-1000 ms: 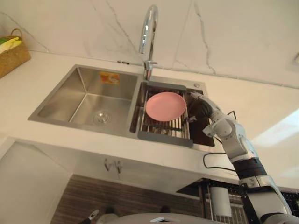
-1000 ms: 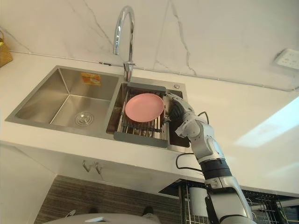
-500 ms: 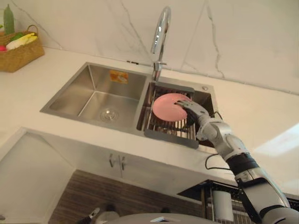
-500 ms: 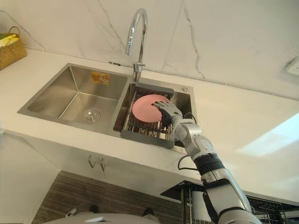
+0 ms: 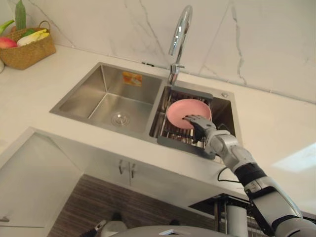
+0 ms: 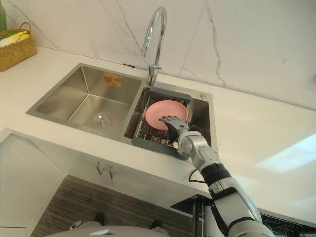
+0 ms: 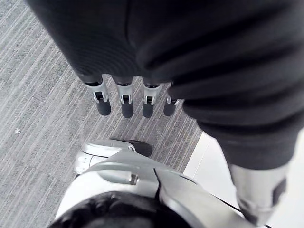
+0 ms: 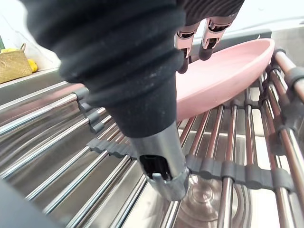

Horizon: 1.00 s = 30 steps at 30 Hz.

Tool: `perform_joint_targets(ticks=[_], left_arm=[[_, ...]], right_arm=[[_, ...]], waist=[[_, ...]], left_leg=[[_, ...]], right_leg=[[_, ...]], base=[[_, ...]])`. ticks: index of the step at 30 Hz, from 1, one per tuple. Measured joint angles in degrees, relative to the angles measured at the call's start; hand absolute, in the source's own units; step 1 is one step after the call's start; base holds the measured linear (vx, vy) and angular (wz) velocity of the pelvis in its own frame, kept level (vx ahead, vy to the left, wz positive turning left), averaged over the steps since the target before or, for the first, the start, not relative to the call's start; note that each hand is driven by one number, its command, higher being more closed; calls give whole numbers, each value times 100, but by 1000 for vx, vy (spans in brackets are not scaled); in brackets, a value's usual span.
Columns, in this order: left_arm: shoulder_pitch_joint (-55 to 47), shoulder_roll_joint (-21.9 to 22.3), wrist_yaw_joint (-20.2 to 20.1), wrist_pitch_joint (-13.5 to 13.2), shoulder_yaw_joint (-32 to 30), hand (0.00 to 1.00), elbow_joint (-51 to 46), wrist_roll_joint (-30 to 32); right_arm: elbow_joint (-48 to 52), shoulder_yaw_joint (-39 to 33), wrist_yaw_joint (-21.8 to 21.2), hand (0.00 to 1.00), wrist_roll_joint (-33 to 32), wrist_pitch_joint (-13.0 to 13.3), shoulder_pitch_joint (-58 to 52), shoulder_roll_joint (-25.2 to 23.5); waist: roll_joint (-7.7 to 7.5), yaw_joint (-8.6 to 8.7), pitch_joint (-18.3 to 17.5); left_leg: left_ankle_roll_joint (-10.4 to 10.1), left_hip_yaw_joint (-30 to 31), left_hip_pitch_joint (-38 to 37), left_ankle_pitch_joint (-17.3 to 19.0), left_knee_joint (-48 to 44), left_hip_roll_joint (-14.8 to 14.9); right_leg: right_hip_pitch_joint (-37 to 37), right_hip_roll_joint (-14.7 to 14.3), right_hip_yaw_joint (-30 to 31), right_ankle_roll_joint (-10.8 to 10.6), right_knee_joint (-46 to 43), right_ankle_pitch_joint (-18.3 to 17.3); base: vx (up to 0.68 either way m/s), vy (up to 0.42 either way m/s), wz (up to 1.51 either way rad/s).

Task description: Walk over to the sink, pick up the cup, carry it to the dishwasher, place the cup inside the dishwasher, then close the dishwasher door

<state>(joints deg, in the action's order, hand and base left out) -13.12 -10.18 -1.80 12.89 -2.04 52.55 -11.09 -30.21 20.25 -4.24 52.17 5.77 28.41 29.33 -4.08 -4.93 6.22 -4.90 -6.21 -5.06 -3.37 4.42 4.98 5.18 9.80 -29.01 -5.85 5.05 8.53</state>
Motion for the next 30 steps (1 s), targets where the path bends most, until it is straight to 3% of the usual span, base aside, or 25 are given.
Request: perform_joint_targets(ticks=[9,26,27,30], left_arm=[[-17,-19,8,-453,146,0,-29,205],[-38,-86,4,-612,271,0,-78,227],[-37,-86,4,-640,274,0,-79,227],[-38,-100,4,-678,310,0,-80,227]], right_arm=[[-244,7,930,0,578,-191,0,-193],[-532,200,1326,0,689,-513,147,-182],[-570,201,1345,100,730,-556,160,-183],[-697,200,1363,100,891,-688,204,-182]], waist=[[-12,-112,61],[-61,-221,146],[-63,-246,147],[-72,-284,151]], left_leg=[[7,37,9,-15,0,-15],[20,170,20,-26,0,-43],[20,171,20,-26,0,-44],[26,184,22,-34,2,-51]], right_leg=[[10,7,-22,-29,0,-21],[92,33,-167,-35,-9,-27],[93,33,-168,-35,-10,-27],[100,39,-181,-41,-13,-32]], base=[[1,0,0],[5,2,4],[0,0,0],[0,0,0]])
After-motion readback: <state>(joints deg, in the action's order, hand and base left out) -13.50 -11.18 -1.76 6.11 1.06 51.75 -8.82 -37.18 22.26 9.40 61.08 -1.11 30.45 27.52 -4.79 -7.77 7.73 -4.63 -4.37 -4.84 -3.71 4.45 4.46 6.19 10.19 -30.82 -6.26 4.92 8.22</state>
